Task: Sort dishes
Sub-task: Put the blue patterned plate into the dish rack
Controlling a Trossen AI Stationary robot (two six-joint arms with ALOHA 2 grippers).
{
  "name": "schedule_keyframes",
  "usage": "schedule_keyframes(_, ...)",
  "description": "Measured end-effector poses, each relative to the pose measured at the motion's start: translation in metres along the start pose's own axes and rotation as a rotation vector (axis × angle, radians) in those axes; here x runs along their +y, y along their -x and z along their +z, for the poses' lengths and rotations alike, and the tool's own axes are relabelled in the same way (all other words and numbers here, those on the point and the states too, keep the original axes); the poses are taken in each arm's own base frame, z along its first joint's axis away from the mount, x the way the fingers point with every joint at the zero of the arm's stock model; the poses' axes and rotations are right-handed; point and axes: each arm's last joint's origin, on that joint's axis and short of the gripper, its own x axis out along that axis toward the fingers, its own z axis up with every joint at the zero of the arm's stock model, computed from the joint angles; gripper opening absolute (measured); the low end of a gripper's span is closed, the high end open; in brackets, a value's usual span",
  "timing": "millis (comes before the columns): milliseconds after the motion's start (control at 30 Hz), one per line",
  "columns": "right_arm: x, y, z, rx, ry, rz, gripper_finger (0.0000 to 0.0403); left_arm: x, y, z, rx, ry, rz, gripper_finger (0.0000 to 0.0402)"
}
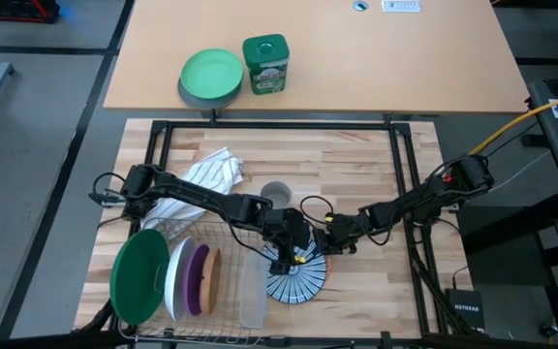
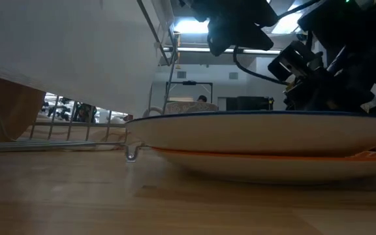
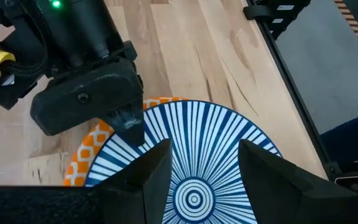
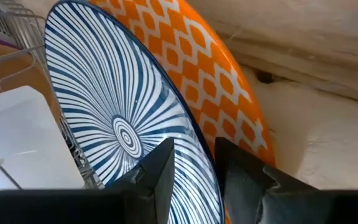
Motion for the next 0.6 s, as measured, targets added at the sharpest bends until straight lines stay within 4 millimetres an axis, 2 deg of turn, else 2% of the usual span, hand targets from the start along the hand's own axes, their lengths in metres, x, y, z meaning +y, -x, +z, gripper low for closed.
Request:
schedule_keyframes(233, -0.002, 0.0, -0.001, 0.038, -0.062, -0.032, 0.012, -0.014, -0.002, -0.001, 0.004, -0.1, -0.056, 0.0172)
schedule_keyframes(600, -0.002, 0.001, -0.006, 0.201, -0.127, -0.068, 0.012, -0.013, -0.002, -0.002, 0.014, -0.092, -0.056, 0.0172)
